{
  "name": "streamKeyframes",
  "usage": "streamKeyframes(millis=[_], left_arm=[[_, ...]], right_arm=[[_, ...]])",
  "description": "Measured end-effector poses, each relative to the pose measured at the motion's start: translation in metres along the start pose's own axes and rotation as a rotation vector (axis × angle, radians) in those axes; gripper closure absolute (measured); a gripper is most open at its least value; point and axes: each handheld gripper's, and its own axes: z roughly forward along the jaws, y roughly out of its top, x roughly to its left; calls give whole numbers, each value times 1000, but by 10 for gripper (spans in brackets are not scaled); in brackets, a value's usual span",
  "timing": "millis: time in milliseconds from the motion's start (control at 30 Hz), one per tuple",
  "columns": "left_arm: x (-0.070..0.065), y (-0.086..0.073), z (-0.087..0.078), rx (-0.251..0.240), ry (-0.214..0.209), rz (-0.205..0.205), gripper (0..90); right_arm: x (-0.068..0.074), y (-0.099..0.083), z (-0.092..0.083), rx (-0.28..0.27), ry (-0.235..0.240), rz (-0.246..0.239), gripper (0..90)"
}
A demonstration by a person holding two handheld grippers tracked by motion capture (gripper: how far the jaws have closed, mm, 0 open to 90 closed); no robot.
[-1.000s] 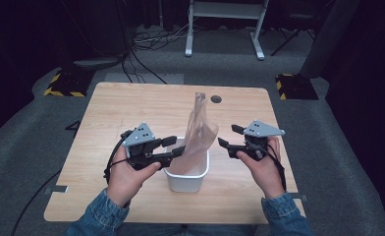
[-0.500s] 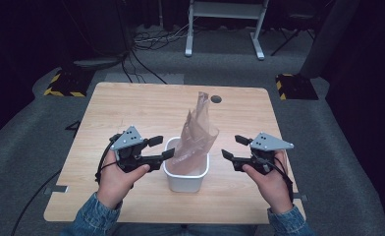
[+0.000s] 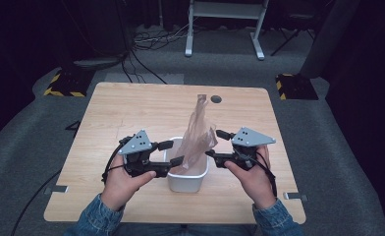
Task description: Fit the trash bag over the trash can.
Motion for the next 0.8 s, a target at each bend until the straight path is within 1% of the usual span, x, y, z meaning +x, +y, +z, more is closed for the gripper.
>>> streamKeyframes(millis=[100,133,200,267,333,367,433,467,533,567,600,633,667,700,800], left_arm=[[-4,-2,-6,-1,0,13,336],[-4,-2,-7,4,5,29,331],[-4,-3,-7,6,7,34,329],[-4,-3,-3,12,11,38,329],[-3,-2,2,16,17,43,333],[-2,-2,5,17,24,47,342],[0,-2,10,17,52,56,372],[1,-2,10,16,52,47,431],[4,-1,10,7,45,26,586],[5,-1,8,2,48,27,686],[7,0,7,-1,57,25,767],[8,0,5,-5,74,28,829],[8,0,3,-9,87,18,871],[9,0,1,-12,101,15,895],[11,-1,-5,-25,144,12,900]], right_arm=[[0,1,6,4,-7,-6,318],[0,1,7,5,-7,-5,318],[-1,0,9,1,-5,6,318],[0,0,10,-5,-1,12,315],[2,1,12,-9,16,13,311],[4,2,14,-10,24,6,311],[8,4,15,-10,35,-8,309],[9,5,16,-9,39,-12,310],[9,6,15,-11,41,-16,309],[9,6,14,-12,39,-15,310],[8,5,12,-15,37,-16,309],[8,5,10,-12,35,-11,309],[8,4,7,-11,31,-8,309],[8,4,4,-11,25,-8,308],[12,4,-8,-19,21,-11,308]])
